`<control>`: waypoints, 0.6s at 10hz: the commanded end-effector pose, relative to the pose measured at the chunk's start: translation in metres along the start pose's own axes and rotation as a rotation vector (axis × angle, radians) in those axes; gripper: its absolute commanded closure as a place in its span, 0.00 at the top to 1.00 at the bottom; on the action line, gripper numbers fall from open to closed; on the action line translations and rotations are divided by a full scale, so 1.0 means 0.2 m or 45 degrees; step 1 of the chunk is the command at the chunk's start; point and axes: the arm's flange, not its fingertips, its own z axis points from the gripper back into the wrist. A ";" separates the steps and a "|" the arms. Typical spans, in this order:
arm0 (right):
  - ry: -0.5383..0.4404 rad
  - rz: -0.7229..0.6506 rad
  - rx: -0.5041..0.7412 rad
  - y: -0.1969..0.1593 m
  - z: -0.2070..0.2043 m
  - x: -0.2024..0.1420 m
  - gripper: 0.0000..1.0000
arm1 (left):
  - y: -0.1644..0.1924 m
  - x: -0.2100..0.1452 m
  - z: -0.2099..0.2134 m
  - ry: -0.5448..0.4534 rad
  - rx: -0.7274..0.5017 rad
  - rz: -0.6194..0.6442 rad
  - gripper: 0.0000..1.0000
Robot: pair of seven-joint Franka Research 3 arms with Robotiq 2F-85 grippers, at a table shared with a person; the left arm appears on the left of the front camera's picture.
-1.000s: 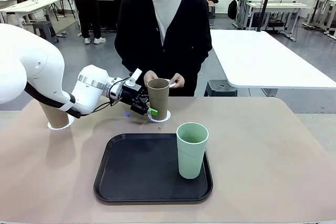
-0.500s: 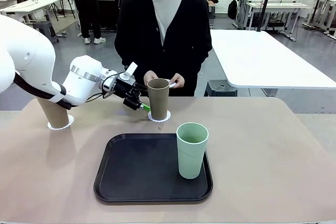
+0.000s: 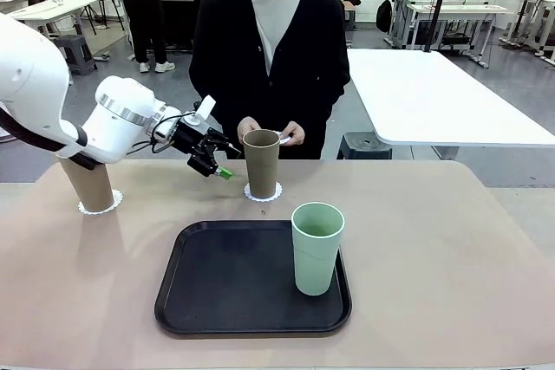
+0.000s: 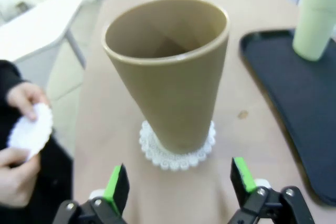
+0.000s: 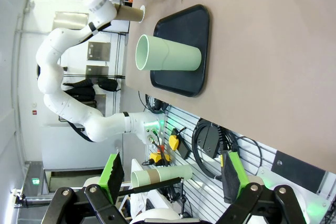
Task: Place coasters on the table and set cups on them.
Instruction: Take one Reusable plastic cup from the Flat Tray and place it on a coaster set by the human.
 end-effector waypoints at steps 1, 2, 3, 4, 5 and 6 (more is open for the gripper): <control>-0.015 0.021 0.030 0.00 -0.01 0.00 1.00 | -0.23 0.17 0.15 0.296 0.027 -0.024 1.00; -0.015 0.021 0.030 0.00 -0.01 0.00 1.00 | -0.35 0.28 0.25 0.429 0.087 -0.078 1.00; -0.015 0.021 0.030 0.00 -0.01 0.00 1.00 | -0.49 0.40 0.32 0.542 0.138 -0.159 1.00; -0.015 0.021 0.030 0.00 -0.01 0.00 1.00 | -0.56 0.48 0.38 0.687 0.164 -0.212 1.00; -0.015 0.021 0.030 0.00 -0.01 0.00 1.00 | -0.64 0.56 0.45 0.835 0.168 -0.250 1.00; -0.015 0.021 0.030 0.00 -0.01 0.00 1.00 | -0.73 0.66 0.52 0.968 0.143 -0.250 1.00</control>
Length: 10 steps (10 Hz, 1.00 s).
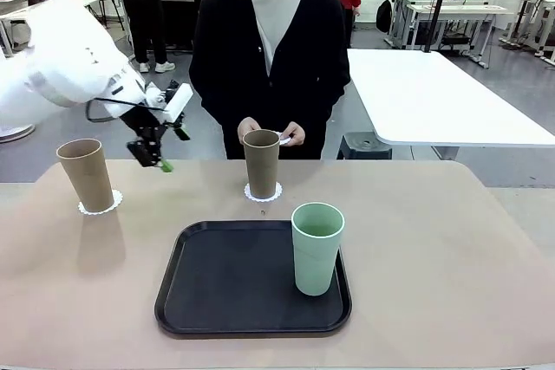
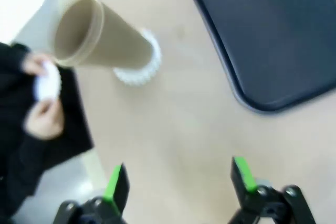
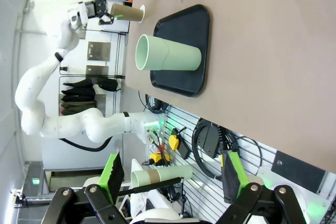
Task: Place coasters on the table and set cups on them.
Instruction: Take one Reusable plastic cup from the Flat Tray and place it on a coaster set by the human.
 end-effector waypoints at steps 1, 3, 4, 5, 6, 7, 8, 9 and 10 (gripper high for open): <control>-0.016 0.022 0.030 0.00 -0.01 0.00 1.00 | -0.11 0.13 0.23 0.236 -0.114 0.065 1.00; -0.016 0.022 0.030 0.00 -0.01 0.00 1.00 | -0.14 0.26 0.43 0.167 -0.170 0.231 1.00; -0.016 0.022 0.030 0.00 -0.01 0.00 1.00 | -0.16 0.32 0.51 0.195 -0.140 0.400 1.00; -0.016 0.022 0.030 0.00 -0.01 0.00 1.00 | -0.17 0.35 0.56 0.168 -0.156 0.426 1.00; -0.016 0.022 0.030 0.00 -0.01 0.00 1.00 | -0.19 0.38 0.60 0.123 -0.129 0.497 1.00; -0.016 0.022 0.030 0.00 -0.01 0.00 1.00 | -0.19 0.38 0.59 0.159 -0.090 0.568 1.00; -0.016 0.022 0.030 0.00 -0.01 0.00 1.00 | -0.20 0.37 0.60 0.189 -0.167 0.419 1.00; -0.016 0.022 0.030 0.00 -0.01 0.00 1.00 | -0.20 0.37 0.60 0.189 -0.167 0.419 1.00; -0.016 0.022 0.030 0.00 -0.01 0.00 1.00 | -0.20 0.37 0.60 0.189 -0.167 0.419 1.00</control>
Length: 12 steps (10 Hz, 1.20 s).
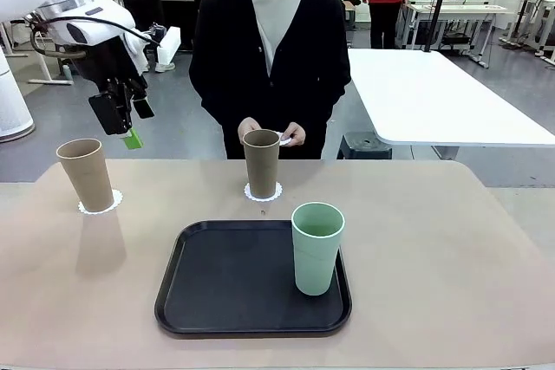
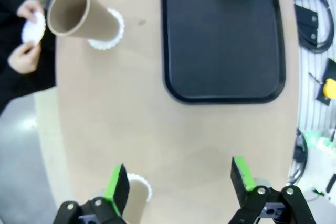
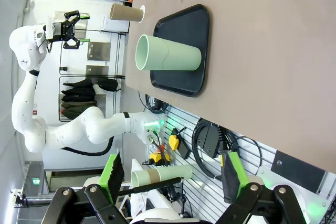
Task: Place coasters on the table and set cups on them.
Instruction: Take one Reusable plastic cup from the Flat Tray and place it on a coaster set by the human.
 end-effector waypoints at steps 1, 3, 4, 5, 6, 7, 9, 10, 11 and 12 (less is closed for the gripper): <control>-0.016 0.022 0.030 0.00 -0.01 0.00 1.00 | 0.00 -0.02 0.00 0.010 -0.003 -0.044 1.00; -0.016 0.022 0.030 0.00 -0.01 0.00 1.00 | 0.00 -0.02 0.00 0.010 -0.003 -0.044 1.00; -0.016 0.022 0.030 0.00 -0.01 0.00 1.00 | 0.00 -0.02 0.00 0.010 -0.003 -0.044 1.00; -0.016 0.022 0.030 0.00 -0.01 0.00 1.00 | 0.00 -0.02 0.00 0.010 -0.003 -0.044 1.00; -0.016 0.022 0.030 0.00 -0.01 0.00 1.00 | 0.00 -0.02 0.00 0.010 -0.003 -0.044 1.00; -0.016 0.022 0.030 0.00 -0.01 0.00 1.00 | 0.00 -0.02 0.00 0.010 -0.003 -0.044 1.00; -0.016 0.022 0.030 0.00 -0.01 0.00 1.00 | 0.00 -0.02 0.00 0.010 -0.003 -0.044 1.00; -0.016 0.022 0.030 0.00 -0.01 0.00 1.00 | 0.00 -0.01 0.00 0.003 -0.002 -0.016 1.00; -0.016 0.022 0.030 0.00 -0.01 0.00 1.00 | -0.05 -0.09 0.02 -0.006 0.136 0.311 1.00; -0.016 0.022 0.030 0.00 -0.01 0.00 1.00 | -0.21 -0.20 -0.01 -0.115 0.149 0.724 1.00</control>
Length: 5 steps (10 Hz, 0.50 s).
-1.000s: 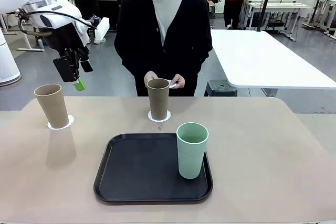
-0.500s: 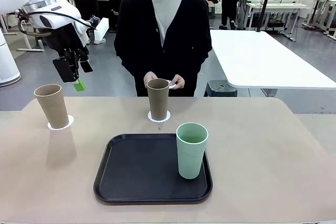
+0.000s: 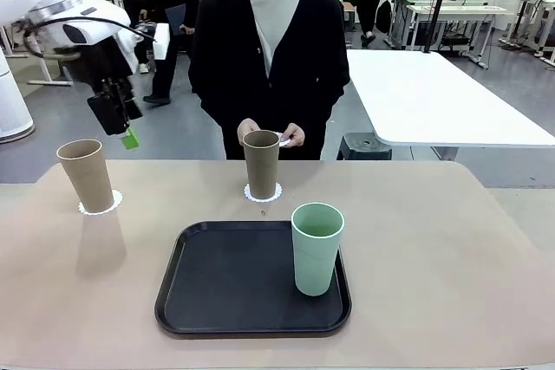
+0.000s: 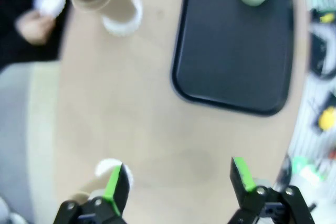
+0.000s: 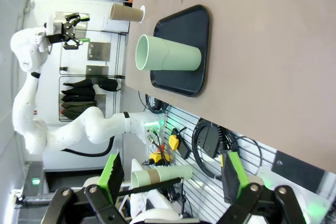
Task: Place coasters on the table and set cups on them.
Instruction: Take one Reusable plastic cup from the Flat Tray and place it on a coaster set by the human.
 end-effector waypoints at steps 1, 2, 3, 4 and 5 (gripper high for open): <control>-0.016 0.022 0.030 0.00 -0.01 0.00 1.00 | -0.14 -0.24 0.04 0.034 0.073 0.621 1.00; -0.016 0.022 0.030 0.00 -0.01 0.00 1.00 | -0.16 -0.32 0.11 0.132 0.091 0.767 1.00; -0.016 0.022 0.030 0.00 -0.01 0.00 1.00 | -0.18 -0.39 0.09 0.199 0.110 0.848 1.00; -0.016 0.022 0.030 0.00 -0.01 0.00 1.00 | -0.20 -0.45 0.06 0.270 0.081 0.914 1.00; -0.016 0.022 0.030 0.00 -0.01 0.00 1.00 | -0.18 -0.47 0.03 0.317 0.058 0.941 1.00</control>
